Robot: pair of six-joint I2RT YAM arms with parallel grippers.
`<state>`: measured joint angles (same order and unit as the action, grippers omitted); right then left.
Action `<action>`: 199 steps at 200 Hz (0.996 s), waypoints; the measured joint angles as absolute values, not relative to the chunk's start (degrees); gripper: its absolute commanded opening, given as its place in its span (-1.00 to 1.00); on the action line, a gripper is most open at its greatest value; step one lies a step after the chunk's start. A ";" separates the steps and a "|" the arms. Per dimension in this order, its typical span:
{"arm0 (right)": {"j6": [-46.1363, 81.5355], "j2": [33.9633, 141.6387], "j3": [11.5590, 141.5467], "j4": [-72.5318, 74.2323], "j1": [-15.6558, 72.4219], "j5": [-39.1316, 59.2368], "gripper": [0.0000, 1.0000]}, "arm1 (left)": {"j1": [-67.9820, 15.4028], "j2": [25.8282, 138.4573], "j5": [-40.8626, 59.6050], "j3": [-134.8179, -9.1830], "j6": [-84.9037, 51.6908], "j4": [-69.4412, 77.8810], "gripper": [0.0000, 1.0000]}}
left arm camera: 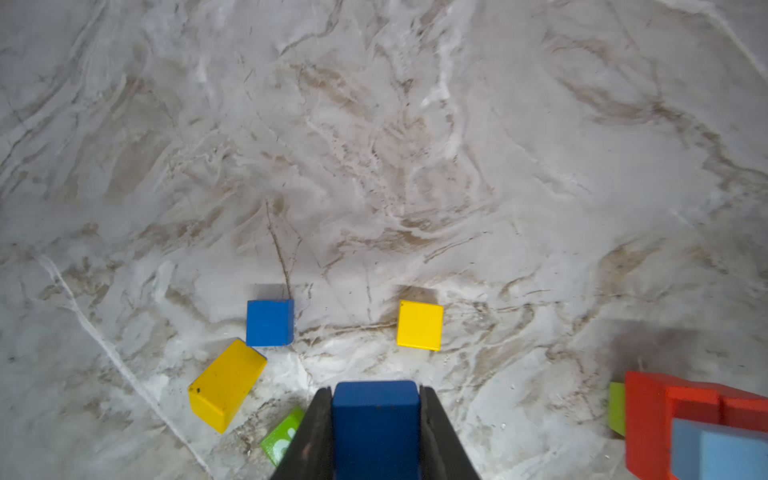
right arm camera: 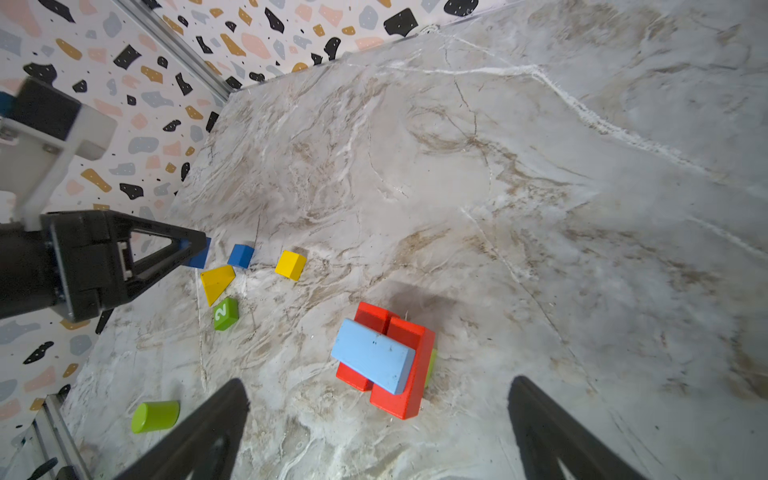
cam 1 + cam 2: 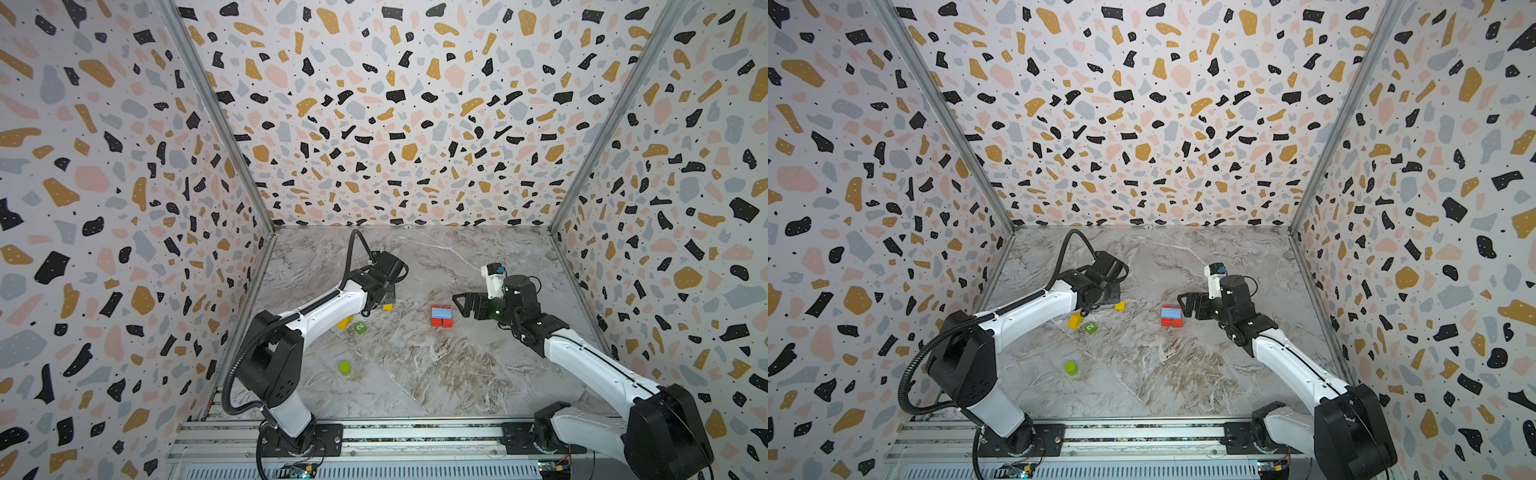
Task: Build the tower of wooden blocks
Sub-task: 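Lift the blue cube and carry it toward the red-and-blue stack with the left gripper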
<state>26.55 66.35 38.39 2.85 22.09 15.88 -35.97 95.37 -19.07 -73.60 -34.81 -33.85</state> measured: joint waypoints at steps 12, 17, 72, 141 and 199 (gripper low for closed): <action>27.11 66.35 37.93 3.51 20.95 16.64 0.98 | -37.08 95.39 -19.07 -75.94 -34.61 -35.20 -0.64; 27.38 66.37 37.71 3.70 20.45 17.12 0.98 | -37.54 95.39 -19.09 -76.90 -34.57 -35.79 -0.63; 29.82 66.39 34.72 6.15 15.20 20.62 0.98 | -43.27 97.86 -19.73 -85.27 -35.14 -40.40 -0.63; 32.14 66.26 31.99 9.47 11.92 21.43 0.98 | -49.60 103.59 -20.05 -88.47 -39.79 -42.02 -0.63; 32.75 66.57 31.77 9.72 11.05 21.39 0.98 | -52.58 108.97 -20.08 -93.97 -42.17 -41.89 -0.64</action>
<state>32.75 66.57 31.77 9.72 11.05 21.39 -52.58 108.97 -20.08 -93.97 -42.17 -41.89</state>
